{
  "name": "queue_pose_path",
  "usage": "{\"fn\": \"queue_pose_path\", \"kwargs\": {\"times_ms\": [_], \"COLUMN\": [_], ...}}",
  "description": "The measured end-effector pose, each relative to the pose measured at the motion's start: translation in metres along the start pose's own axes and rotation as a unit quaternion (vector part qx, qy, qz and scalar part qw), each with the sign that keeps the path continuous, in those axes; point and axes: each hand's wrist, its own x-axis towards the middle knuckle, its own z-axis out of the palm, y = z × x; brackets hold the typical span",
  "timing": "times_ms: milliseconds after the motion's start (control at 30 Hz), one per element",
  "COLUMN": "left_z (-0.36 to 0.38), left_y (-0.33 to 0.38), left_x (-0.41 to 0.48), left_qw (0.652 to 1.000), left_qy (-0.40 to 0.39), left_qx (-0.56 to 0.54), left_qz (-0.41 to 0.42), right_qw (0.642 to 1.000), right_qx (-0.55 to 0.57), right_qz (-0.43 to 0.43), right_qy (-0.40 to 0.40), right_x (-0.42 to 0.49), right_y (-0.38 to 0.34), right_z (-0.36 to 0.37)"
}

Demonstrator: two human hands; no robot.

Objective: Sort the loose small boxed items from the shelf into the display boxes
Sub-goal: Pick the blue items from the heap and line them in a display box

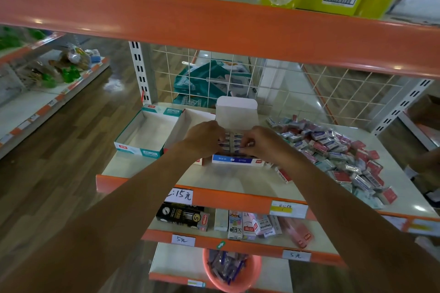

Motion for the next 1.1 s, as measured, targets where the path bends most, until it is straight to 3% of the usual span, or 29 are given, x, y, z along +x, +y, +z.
{"fn": "queue_pose_path", "kwargs": {"times_ms": [467,600,767,1100], "left_z": [-0.007,-0.011,-0.010,0.008], "left_y": [0.006,0.023,0.058,0.112], "left_x": [0.011,0.016,0.026,0.045], "left_qw": [0.995,0.992,0.986,0.984], "left_qy": [-0.051,-0.007,0.095,0.073], "left_qx": [0.079,0.121,0.128,0.129], "left_qz": [0.029,0.035,0.047,0.101], "right_qw": [0.999,0.995,0.982,0.972], "right_qx": [-0.032,-0.078,-0.146,-0.133], "right_qz": [0.018,-0.005,0.038,0.124], "right_qy": [0.018,0.060,0.113,0.148], "right_x": [0.002,-0.005,-0.020,-0.051], "right_y": [0.001,0.002,0.022,0.074], "right_z": [0.006,0.003,-0.012,-0.034]}}
